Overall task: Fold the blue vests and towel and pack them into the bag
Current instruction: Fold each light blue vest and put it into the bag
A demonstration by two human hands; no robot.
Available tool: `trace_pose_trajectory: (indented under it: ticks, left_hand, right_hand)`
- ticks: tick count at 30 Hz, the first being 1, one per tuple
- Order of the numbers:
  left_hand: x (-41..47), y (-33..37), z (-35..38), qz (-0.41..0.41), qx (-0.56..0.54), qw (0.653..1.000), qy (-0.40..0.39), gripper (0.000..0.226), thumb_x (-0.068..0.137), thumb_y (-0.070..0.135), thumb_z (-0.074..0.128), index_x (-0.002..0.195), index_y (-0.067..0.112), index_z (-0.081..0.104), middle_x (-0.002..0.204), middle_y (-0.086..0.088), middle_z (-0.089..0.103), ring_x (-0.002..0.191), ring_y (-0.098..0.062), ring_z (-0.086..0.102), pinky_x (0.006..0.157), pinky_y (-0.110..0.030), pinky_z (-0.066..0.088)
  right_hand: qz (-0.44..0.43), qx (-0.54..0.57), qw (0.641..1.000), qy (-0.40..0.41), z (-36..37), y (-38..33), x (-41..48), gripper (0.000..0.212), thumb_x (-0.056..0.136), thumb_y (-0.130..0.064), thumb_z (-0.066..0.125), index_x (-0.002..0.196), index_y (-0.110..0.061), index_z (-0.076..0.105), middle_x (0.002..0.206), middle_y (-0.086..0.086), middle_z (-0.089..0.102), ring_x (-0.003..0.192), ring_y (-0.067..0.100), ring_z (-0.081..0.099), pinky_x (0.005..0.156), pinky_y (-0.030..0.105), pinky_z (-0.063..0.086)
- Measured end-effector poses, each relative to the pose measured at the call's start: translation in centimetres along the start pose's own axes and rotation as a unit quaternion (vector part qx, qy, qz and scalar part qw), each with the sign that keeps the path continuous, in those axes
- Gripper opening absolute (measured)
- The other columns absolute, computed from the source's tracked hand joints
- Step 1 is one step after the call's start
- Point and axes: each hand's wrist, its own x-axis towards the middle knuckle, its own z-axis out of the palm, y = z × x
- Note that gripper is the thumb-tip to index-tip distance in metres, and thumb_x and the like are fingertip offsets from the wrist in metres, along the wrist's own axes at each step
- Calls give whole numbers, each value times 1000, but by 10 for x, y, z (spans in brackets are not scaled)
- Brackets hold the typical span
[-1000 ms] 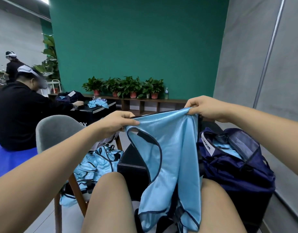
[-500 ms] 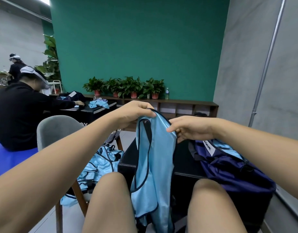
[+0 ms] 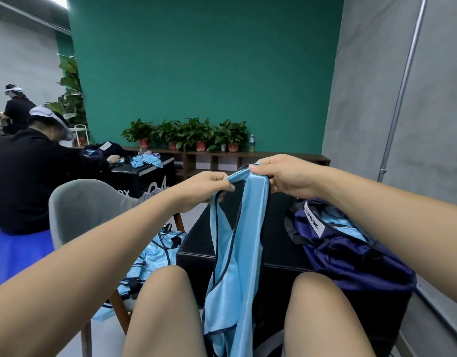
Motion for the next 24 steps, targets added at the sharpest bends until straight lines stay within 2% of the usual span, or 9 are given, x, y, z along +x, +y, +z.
trace_pose_trajectory:
  ticks: [3, 6, 9, 12, 15, 20, 21, 23, 24]
  left_hand:
    - [-5, -15, -8, 2, -40, 999, 0, 26, 94, 35, 75, 96, 18, 55, 86, -6, 57, 74, -15, 52, 77, -36, 36]
    - [-9, -21, -22, 6, -97, 995, -4, 33, 93, 35, 82, 99, 15, 57, 83, -5, 57, 76, -18, 52, 84, -38, 41]
    - [-9, -18, -28, 8, -138, 990, -15, 38, 88, 39, 88, 95, 13, 61, 88, -9, 56, 82, -23, 47, 88, -38, 43]
    - [-6, -5, -23, 3, -149, 989, -10, 34, 86, 43, 89, 89, 19, 65, 96, -10, 55, 86, -24, 47, 83, -35, 43]
    - [-3, 15, -9, -6, -142, 990, -27, 28, 90, 42, 84, 91, 19, 68, 92, -8, 62, 80, -19, 58, 83, -34, 50]
    - [1, 34, 10, 2, -108, 993, -45, 33, 98, 38, 76, 102, 7, 66, 87, -6, 67, 72, -16, 65, 71, -27, 54]
    - [2, 35, 12, 7, -106, 994, -40, 39, 98, 39, 76, 102, 2, 65, 89, -8, 66, 72, -16, 65, 73, -28, 53]
    - [5, 33, 16, 10, -100, 995, -21, 58, 98, 48, 74, 113, -7, 65, 100, -11, 73, 84, -18, 69, 88, -37, 55]
    - [7, 31, 18, 10, -93, 996, -6, 59, 98, 53, 72, 119, -2, 68, 108, -9, 77, 90, -18, 71, 96, -40, 55]
  right_hand:
    - [4, -7, 1000, 7, -13, 2, -4, 25, 104, -37, 68, 85, -21, 66, 93, 4, 62, 91, 19, 58, 84, 32, 45]
    - [37, -17, 999, -15, -19, 9, -11, 25, 104, -37, 67, 103, -12, 65, 103, 13, 61, 98, 26, 55, 89, 38, 44]
    - [76, -36, 995, -54, -14, 14, -21, 23, 107, -30, 64, 95, -11, 69, 96, 5, 72, 86, 17, 66, 77, 26, 52]
    - [97, -24, 991, -94, -3, 18, -23, 21, 105, -30, 66, 108, -10, 70, 111, 7, 76, 98, 19, 72, 93, 34, 55]
    - [98, -18, 988, -117, 11, 21, -18, 35, 106, -33, 65, 130, -8, 68, 132, 10, 74, 124, 27, 69, 114, 44, 48]
    - [48, 26, 996, -72, 21, 22, -4, 42, 106, -36, 65, 142, -16, 63, 141, 5, 69, 138, 31, 60, 121, 55, 41]
    - [38, 39, 997, -61, 20, 23, -1, 42, 106, -36, 64, 144, -18, 62, 142, 3, 68, 139, 30, 59, 122, 55, 40]
    - [24, 55, 997, -44, 18, 24, 2, 42, 108, -36, 62, 146, -19, 61, 142, 2, 68, 136, 28, 61, 120, 52, 44]
    - [20, 60, 997, -38, 16, 24, 2, 41, 108, -36, 60, 145, -19, 61, 141, 4, 69, 134, 27, 63, 116, 49, 47]
